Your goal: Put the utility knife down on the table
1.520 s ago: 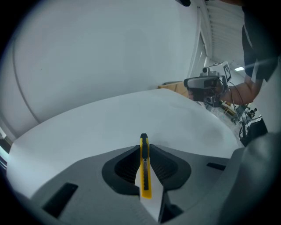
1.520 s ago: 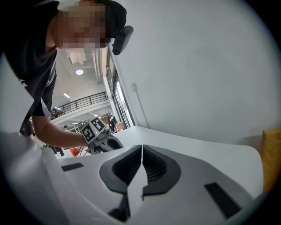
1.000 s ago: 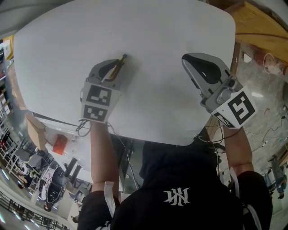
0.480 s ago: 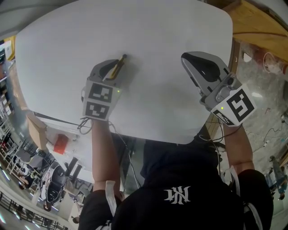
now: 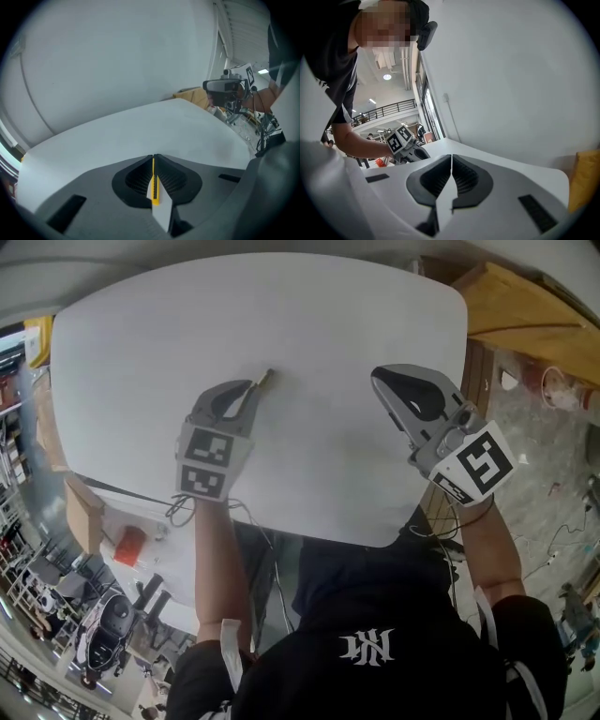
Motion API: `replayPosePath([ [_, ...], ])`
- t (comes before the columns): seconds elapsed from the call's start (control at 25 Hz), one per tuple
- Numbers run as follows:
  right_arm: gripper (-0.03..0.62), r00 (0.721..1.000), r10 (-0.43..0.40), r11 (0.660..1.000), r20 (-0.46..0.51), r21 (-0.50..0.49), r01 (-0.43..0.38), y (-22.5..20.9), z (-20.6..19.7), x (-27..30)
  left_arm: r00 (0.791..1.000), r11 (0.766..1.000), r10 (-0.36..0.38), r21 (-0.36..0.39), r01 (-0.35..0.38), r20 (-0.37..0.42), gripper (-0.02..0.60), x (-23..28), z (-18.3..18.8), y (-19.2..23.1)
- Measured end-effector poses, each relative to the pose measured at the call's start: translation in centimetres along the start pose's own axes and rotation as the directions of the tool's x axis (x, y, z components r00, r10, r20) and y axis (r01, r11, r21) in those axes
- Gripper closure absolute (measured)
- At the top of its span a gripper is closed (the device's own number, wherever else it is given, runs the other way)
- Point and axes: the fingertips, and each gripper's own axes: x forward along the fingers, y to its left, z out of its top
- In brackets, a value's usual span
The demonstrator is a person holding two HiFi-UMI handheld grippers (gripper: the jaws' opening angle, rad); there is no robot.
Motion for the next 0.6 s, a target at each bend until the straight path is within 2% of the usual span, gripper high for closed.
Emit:
replayPosePath([
  [0.12,0.588,0.999,0.013,0.999,0.039,0.051,-0.015,0.8,2.0,-0.6,0.995,1.000,0.015,0.012,-0.016,0.099,0.568,-2.1,1.8,-0.3],
  [0.24,0.589,0.995,0.017,0.994,0.094,0.105,-0.026,1.5,3.9,-1.7,0.974,0.998,0.032,0.037,-0.041,0.223,0.575,-4.7,3.5,-1.4],
  [0.4,0.589,0.995,0.019,0.999,0.102,0.049,-0.024,3.0,7.0,-4.0,0.944,0.996,0.029,0.065,-0.053,0.329,0.575,-8.9,6.0,-4.0],
  [0.6,0.589,0.990,0.037,0.999,0.139,0.007,-0.039,6.1,11.3,-8.0,0.914,0.997,0.061,0.022,-0.076,0.400,0.575,-15.2,7.8,-6.9],
])
